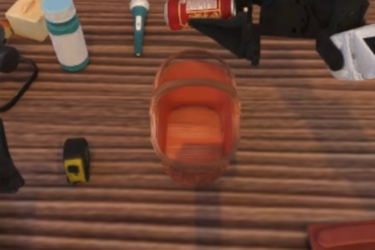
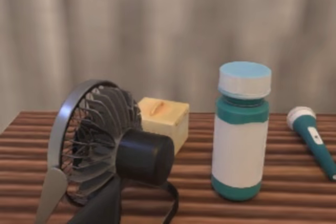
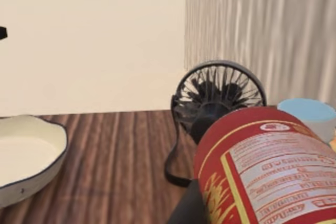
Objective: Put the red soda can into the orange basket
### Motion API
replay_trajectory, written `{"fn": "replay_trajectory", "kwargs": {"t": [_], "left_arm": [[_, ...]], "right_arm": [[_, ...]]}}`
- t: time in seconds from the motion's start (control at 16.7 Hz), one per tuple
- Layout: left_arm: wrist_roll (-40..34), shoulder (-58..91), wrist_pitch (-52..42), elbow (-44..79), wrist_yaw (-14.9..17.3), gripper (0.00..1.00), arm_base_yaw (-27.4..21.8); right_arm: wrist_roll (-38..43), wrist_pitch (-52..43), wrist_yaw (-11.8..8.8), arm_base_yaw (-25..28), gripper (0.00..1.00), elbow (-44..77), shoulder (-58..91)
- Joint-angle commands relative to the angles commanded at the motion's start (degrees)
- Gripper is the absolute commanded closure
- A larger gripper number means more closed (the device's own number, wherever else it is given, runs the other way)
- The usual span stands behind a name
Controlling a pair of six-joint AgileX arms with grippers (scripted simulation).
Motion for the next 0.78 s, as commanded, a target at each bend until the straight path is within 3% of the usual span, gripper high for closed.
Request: {"fn": "replay_trajectory", "kwargs": {"t": [0.3, 0.66, 0.78], "left_arm": [[0.0, 0.0, 0.0, 0.0, 0.0, 0.0, 0.0], [0.0, 0.0, 0.0, 0.0, 0.0, 0.0, 0.0], [0.0, 0.0, 0.0, 0.0, 0.0, 0.0, 0.0]], "right_arm": [[-0.2, 12.3, 0.1, 0.4, 1.0, -3.1, 8.6], [-0.2, 14.2, 0.2, 0.5, 1.0, -3.8, 10.2], [-0.2, 14.2, 0.2, 0.5, 0.85, -3.8, 10.2]]}}
